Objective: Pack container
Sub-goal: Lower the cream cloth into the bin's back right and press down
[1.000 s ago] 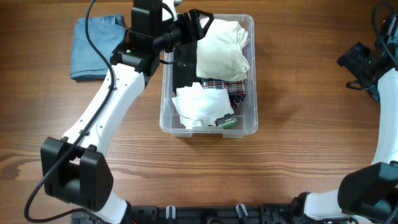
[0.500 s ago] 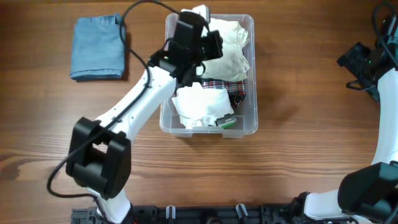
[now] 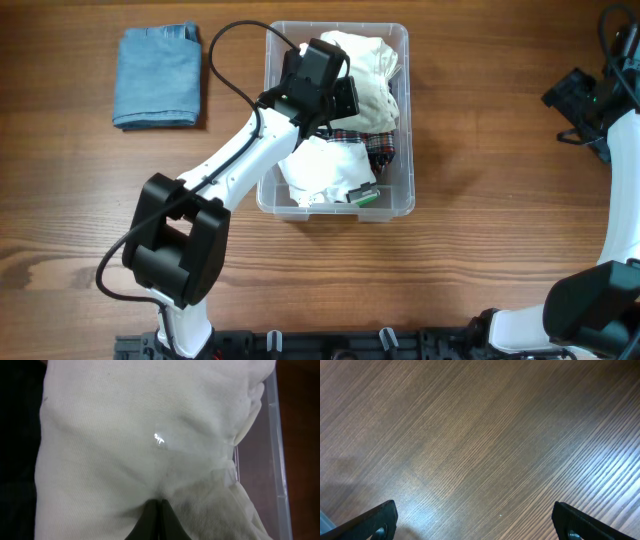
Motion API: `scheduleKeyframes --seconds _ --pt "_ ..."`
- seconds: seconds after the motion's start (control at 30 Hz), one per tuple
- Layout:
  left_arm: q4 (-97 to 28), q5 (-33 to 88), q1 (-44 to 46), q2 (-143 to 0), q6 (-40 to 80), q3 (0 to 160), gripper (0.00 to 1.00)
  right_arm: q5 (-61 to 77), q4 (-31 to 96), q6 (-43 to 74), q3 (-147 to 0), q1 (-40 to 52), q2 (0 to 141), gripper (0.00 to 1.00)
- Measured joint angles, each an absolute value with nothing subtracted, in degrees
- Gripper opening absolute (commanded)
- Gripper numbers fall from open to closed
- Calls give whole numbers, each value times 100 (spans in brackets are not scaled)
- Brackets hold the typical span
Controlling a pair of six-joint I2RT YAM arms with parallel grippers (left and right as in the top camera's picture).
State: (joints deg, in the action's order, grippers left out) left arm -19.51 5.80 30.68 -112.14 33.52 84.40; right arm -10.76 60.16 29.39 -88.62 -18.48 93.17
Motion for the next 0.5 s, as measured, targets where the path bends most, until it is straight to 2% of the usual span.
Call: scheduleKeyframes --seconds 0.13,0.5 --pt "-1820 580 3083 -11216 3352 8451 4 -1076 6018 2936 -8862 -1848 9317 100" --pt "-257 261 3109 -10694 2917 8451 4 -1076 5894 2939 -8862 -1848 9317 100"
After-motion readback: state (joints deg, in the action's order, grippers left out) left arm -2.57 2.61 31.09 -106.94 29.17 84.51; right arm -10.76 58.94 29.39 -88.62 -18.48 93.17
